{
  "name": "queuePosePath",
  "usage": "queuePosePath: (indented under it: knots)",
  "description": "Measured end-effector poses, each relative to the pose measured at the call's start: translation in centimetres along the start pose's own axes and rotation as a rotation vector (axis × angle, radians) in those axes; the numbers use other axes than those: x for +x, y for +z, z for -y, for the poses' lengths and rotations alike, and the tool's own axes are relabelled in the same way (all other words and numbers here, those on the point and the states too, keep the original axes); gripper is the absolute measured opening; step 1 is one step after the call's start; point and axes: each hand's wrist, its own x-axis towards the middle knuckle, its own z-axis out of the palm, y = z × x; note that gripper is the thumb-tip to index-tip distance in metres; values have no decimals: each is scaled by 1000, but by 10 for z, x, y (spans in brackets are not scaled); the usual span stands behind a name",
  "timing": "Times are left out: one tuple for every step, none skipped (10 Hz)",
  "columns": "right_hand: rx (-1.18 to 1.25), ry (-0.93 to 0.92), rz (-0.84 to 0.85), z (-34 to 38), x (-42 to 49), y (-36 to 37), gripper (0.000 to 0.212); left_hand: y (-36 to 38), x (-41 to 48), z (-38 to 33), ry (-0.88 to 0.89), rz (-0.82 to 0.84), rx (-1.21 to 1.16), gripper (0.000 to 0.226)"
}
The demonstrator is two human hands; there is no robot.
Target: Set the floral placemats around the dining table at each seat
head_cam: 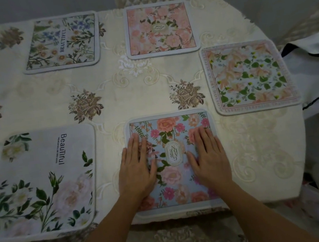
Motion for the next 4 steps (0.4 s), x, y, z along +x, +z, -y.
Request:
queuePosePath:
  knots:
    - [-10,1,30,1,1,-2,72,-3,1,0,3,21,41,69]
    - [10,5,133,1,5,-13,75,-14,0,-2,1,72,84,71]
    - [47,-39,163,2,12,-35,73,-35,7,-7,-28,116,80,74]
    - [59,-58,80,9,18,-65,58,-59,8,-19,26,20,80,67]
